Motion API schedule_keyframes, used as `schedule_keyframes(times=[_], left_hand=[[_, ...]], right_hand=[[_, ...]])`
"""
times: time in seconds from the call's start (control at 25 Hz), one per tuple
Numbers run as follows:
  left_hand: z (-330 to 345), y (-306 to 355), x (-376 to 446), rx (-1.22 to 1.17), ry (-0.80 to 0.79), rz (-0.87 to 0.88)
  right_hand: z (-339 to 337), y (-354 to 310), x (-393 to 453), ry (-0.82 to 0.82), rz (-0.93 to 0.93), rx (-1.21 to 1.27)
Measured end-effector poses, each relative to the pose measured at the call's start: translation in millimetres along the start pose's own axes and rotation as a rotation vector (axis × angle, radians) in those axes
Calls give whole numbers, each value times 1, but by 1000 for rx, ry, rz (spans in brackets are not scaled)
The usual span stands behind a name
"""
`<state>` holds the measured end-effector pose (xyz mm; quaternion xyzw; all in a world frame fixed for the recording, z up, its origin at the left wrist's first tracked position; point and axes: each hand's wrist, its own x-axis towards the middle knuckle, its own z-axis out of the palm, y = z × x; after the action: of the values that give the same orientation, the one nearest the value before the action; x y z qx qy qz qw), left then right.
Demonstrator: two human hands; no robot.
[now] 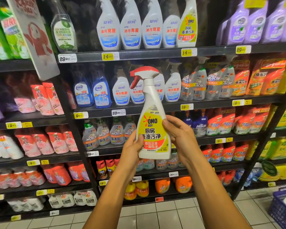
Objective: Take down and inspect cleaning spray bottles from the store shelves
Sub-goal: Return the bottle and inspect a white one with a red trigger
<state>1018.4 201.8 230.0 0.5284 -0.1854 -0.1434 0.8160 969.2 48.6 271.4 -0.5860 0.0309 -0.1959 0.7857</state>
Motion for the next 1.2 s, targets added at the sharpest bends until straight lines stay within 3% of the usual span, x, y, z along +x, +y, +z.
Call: schedule_keyframes(times=[0.2,0.44,0.68,1.04,1.2], left_hand=[[0,6,11,-363,-46,-169],[8,-3,17,-511,-118,-298],[12,-3,15,-512,-233,-271],[11,26,9,-423,-82,-336],[27,44,1,-444,-119,-407]], right_hand=[[3,-13,1,-94,-159,-141],[15,-28,5,-198,-177,-359],[20,-34,1,-264,-195,-404],[12,-39,17,-236,-142,-216],[11,-52,35,-251,-41,-139]])
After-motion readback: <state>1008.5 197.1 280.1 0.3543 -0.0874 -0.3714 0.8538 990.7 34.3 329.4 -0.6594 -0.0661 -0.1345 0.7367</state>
